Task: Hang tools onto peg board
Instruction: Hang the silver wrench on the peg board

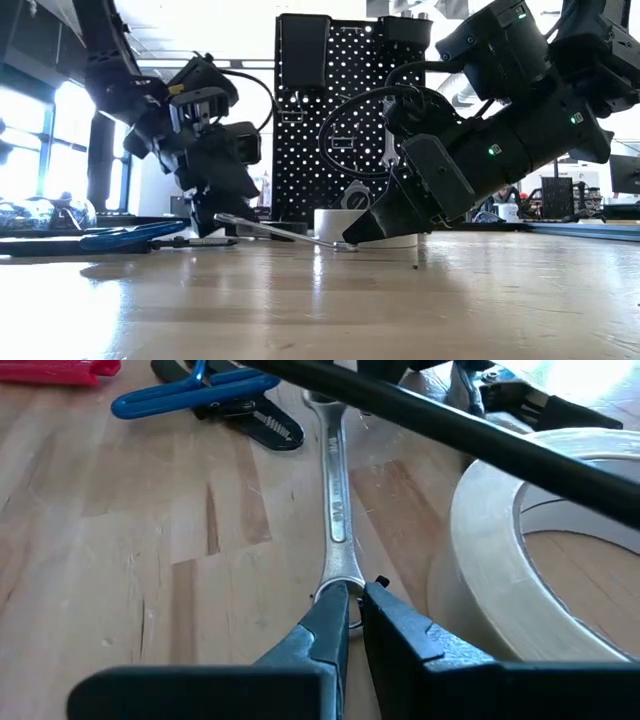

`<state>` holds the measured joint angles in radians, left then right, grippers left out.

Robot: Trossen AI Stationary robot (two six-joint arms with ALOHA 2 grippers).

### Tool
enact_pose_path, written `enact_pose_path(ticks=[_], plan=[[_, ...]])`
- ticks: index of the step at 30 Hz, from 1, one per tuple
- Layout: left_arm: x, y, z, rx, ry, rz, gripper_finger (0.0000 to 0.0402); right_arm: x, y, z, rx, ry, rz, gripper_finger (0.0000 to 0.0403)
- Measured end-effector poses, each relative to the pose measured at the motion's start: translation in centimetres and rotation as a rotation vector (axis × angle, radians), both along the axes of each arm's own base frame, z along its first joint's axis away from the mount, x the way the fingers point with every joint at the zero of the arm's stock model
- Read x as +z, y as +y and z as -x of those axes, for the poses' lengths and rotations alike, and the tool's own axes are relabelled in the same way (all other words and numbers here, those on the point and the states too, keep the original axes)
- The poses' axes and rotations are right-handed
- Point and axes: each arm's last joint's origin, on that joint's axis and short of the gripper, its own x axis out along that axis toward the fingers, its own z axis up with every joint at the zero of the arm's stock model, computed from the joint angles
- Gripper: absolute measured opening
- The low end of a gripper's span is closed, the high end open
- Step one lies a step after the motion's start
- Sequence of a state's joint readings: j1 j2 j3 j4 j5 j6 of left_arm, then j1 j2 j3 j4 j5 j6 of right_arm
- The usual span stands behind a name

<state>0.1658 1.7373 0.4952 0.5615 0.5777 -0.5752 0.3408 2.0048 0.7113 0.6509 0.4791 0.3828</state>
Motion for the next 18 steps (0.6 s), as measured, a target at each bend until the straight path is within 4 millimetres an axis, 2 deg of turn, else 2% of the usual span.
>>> enact_pose_path(ticks=[4,10,18], plan=[[-0.1,0.0,-0.3,-0.041,0.057,0.0,0.0153,0.0,0.0,0.0,-0.003,0.0,0.006,0.0028],[-0.2,0.0,-0.1,-0.093,0.153,-0.092,0.0143,0.0,0.0,0.0,-0.006,0.0,0.016,0.0028],[0.7,0.2,-0.5,-0.107,0.187,-0.135,0.0143,0.0,0.0,0.0,-0.008,-0.003,0.014,0.0028]])
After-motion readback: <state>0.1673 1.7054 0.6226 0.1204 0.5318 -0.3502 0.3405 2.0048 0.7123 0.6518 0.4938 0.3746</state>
